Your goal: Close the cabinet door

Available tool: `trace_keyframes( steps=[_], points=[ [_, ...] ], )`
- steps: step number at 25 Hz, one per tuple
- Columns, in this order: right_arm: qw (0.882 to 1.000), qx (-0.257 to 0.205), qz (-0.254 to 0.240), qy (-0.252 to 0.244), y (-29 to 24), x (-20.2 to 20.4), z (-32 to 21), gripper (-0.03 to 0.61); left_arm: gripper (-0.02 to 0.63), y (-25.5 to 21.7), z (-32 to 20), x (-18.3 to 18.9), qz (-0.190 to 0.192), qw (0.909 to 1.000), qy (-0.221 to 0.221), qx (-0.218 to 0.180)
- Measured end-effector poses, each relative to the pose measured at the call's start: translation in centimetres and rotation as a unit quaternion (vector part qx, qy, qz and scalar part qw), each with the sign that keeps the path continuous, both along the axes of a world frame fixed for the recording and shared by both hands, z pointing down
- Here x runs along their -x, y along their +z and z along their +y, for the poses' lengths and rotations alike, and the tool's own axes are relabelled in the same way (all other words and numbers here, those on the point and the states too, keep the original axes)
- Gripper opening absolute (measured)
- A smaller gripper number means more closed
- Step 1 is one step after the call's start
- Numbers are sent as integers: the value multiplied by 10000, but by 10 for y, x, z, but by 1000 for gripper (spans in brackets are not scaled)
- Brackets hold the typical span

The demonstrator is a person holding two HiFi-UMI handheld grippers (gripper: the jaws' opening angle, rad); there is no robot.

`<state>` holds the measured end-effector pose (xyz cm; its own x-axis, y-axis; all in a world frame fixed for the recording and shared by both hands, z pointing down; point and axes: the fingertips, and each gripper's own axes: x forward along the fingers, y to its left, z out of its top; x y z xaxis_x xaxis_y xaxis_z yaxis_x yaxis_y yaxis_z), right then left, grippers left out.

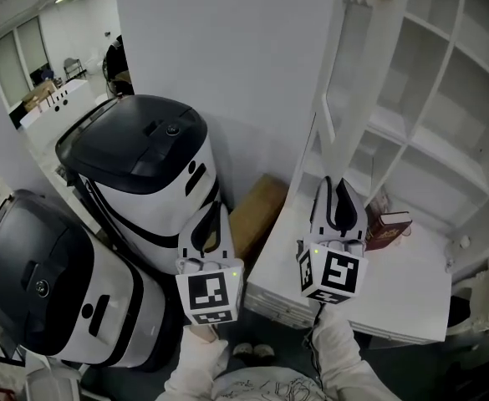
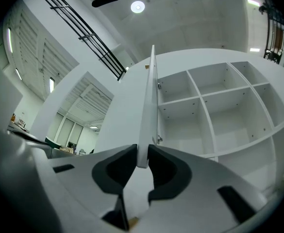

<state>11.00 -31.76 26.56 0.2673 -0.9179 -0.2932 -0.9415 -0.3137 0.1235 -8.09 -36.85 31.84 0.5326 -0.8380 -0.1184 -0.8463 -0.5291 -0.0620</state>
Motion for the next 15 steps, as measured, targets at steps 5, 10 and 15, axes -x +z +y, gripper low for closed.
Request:
trace_keyframes(
  steps=[5, 10, 15],
  points=[
    [9998, -26, -171, 102, 1, -19, 10, 66, 12, 2, 4, -17, -1, 9996, 280, -8],
    [9997, -7, -244, 9, 1, -34, 16, 63, 12, 5, 7, -33, 8, 9987, 515, 19],
    [9998, 1, -204, 25, 2, -44, 18, 63, 12, 11, 6, -52, -32, 9972, 743, 57]
  ],
)
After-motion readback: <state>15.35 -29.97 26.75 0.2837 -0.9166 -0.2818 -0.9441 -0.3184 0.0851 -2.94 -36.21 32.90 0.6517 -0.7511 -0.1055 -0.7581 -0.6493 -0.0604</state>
